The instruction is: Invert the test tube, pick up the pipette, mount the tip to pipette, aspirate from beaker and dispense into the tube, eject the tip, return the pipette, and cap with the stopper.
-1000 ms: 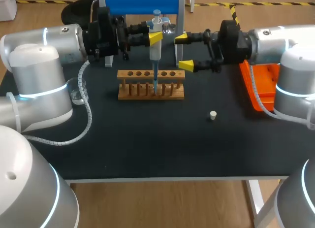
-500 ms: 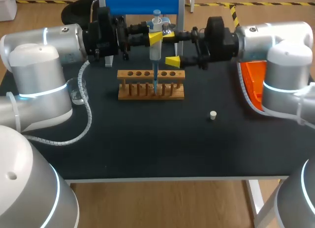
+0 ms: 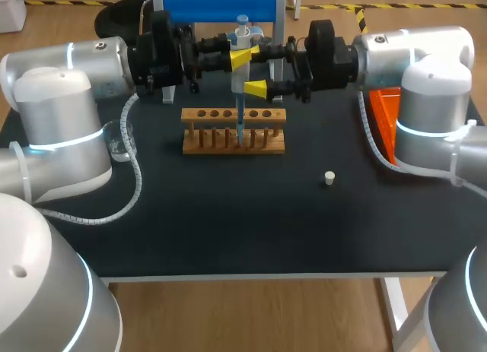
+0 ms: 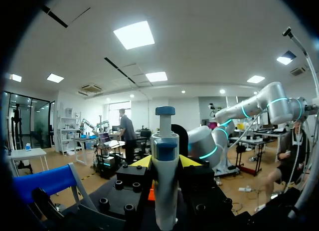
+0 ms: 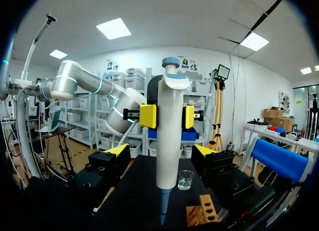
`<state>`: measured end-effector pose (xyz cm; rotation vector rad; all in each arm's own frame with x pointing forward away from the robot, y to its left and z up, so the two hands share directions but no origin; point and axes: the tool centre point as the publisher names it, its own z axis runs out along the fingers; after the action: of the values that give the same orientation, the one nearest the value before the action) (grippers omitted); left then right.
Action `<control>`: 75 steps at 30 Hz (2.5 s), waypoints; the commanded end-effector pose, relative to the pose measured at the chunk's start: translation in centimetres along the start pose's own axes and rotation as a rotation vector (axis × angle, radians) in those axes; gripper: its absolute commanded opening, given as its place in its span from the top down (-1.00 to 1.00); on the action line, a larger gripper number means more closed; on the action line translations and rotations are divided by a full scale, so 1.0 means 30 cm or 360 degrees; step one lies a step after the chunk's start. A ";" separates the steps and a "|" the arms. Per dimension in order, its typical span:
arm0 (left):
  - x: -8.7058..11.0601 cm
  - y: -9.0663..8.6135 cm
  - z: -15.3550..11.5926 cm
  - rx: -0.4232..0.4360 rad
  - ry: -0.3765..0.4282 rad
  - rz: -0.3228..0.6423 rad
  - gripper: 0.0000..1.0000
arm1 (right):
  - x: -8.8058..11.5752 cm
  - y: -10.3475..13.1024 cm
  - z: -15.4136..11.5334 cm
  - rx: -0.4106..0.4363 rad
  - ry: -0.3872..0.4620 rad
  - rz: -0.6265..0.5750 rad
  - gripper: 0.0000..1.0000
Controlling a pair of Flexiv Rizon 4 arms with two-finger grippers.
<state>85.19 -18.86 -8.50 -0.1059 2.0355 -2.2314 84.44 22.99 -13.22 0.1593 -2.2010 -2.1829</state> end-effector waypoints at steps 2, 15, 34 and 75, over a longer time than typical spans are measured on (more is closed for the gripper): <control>-0.001 0.000 0.002 0.0002 -0.0001 0.0002 1.00 | -0.019 0.003 0.026 0.0006 0.0013 -0.0002 -0.53; -0.001 0.000 0.002 0.0002 -0.0001 0.0002 1.00 | -0.028 0.006 0.055 0.0006 0.0012 -0.0003 -0.22; -0.001 0.000 0.002 0.0002 -0.0001 0.0002 1.00 | -0.013 0.017 0.071 -0.0001 0.0042 -0.0024 0.87; -0.001 0.000 0.002 0.0002 -0.0001 0.0002 -1.00 | -0.146 0.023 -0.471 0.0050 0.0209 -0.0011 1.00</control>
<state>85.17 -18.86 -8.45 -0.1056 2.0349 -2.2315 89.65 12.93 -12.86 0.3017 -2.1492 -2.0929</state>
